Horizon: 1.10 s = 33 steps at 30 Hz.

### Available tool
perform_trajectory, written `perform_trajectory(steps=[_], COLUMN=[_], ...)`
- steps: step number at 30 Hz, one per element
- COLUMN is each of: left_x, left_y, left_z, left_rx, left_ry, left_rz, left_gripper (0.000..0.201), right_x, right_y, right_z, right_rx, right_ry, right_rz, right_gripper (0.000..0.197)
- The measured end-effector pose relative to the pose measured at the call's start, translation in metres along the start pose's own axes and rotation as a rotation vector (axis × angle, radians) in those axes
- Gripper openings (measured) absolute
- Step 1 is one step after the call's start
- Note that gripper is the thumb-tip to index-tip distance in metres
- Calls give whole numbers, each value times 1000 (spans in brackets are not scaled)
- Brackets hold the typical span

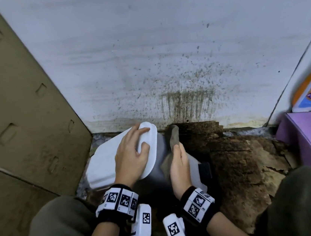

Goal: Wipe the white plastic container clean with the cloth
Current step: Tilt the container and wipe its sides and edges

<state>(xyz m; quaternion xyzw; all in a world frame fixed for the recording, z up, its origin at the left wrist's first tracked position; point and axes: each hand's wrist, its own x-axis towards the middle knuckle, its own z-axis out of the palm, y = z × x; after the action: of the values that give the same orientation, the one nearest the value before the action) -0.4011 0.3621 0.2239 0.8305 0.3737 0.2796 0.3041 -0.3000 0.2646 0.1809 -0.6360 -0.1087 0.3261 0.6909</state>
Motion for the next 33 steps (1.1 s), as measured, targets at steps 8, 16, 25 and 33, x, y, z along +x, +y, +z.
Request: perform_trajectory(steps=[8,16,25,33], left_x=[2,-6,-8,-1], left_y=[17,45,62,1], left_z=[14,27,37,11], left_rx=[57,-31,-383,9], left_ry=[-65,-163,-248,-60], left_rz=[39,15,-108,-157], left_gripper=[47,58,44,36], right_x=[-5,-15,5,10], right_y=[-29,-46,-58,-61], right_z=[-2,-21,-80,-118], right_rx=[56,-150,-429,-494], right_ry=[-132,-196,-155,-123], right_rz=[-90,-165,-179,-91], right_gripper=[40,48,55,56])
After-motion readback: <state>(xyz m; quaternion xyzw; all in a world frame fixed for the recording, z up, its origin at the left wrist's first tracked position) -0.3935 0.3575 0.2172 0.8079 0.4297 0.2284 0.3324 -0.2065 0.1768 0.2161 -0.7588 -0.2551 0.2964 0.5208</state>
